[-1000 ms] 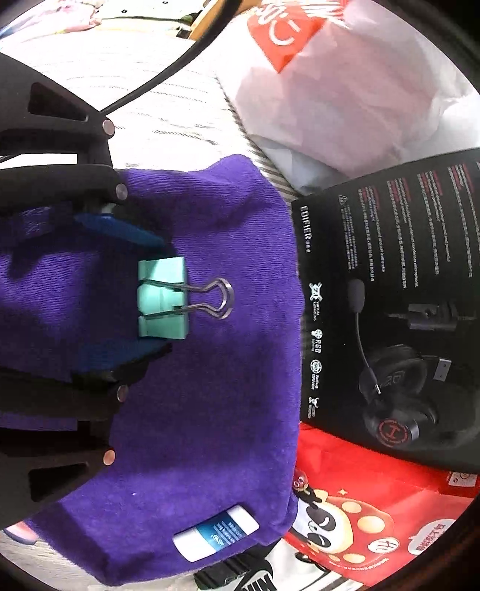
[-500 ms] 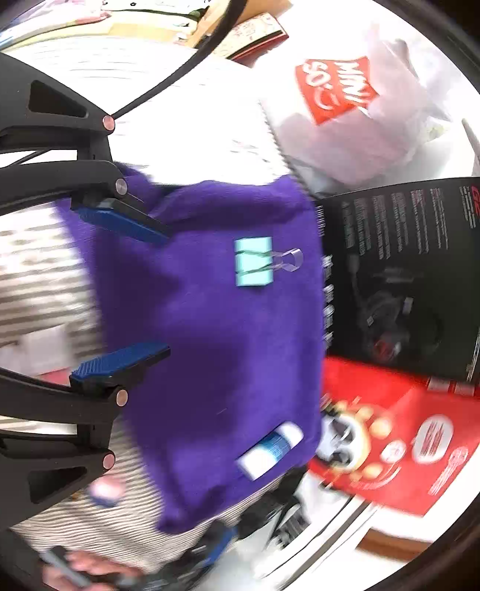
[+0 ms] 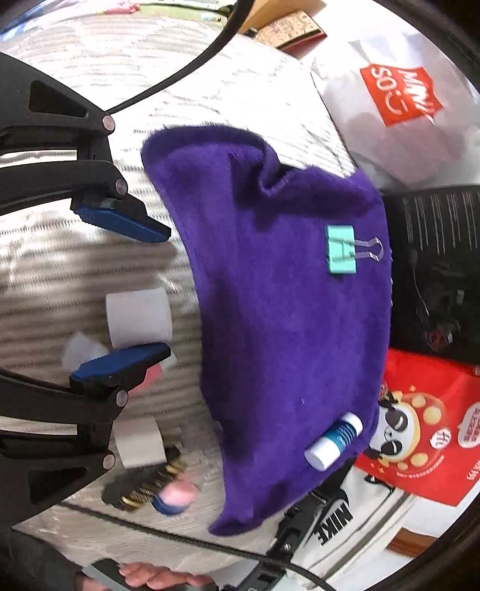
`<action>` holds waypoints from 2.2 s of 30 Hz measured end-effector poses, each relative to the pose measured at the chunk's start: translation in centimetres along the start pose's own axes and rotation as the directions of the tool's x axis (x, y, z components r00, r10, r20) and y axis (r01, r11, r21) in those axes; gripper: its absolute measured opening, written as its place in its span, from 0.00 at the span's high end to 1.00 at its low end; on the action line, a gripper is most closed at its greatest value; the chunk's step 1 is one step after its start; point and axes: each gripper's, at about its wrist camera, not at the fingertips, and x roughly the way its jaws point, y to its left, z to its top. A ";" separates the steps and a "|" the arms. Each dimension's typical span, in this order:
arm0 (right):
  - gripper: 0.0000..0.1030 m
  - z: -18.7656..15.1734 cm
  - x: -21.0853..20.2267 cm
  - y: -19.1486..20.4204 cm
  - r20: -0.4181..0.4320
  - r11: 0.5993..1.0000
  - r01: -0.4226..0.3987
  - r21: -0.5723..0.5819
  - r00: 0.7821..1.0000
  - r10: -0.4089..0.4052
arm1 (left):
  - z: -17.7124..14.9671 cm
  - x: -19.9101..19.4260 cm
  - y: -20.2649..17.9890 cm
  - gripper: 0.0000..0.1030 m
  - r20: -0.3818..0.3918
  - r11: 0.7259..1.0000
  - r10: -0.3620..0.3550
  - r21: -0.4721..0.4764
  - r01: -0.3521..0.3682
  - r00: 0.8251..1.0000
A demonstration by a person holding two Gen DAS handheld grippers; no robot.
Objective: Organize rigid objects
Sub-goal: 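Close the left tool on the white cup while the right tool moves toward the pink-lidded jar, then close the right tool on the pink-lidded blue jar while the left tool holds the white cup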
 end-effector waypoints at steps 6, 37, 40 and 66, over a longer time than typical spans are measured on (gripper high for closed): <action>0.47 -0.1 0.2 0.6 -0.010 1.000 -0.005 -0.017 1.000 0.004 | -0.7 0.2 0.2 0.49 0.012 0.999 0.009 0.037 -0.010 1.000; 0.47 -2.6 -3.2 3.3 -0.090 0.982 -0.097 -0.162 0.992 0.083 | -2.6 -0.5 4.2 0.72 0.112 0.999 0.043 -0.002 -0.043 0.993; 0.47 -4.4 -3.5 3.3 -0.116 0.982 -0.058 -0.180 0.993 0.037 | -2.8 -0.7 4.2 0.72 0.127 0.999 0.045 -0.010 -0.044 0.991; 0.60 -8.0 0.4 4.8 -0.184 0.949 0.086 -0.302 0.972 -0.147 | -3.3 -1.0 4.4 0.72 0.154 0.999 0.032 -0.010 -0.031 0.987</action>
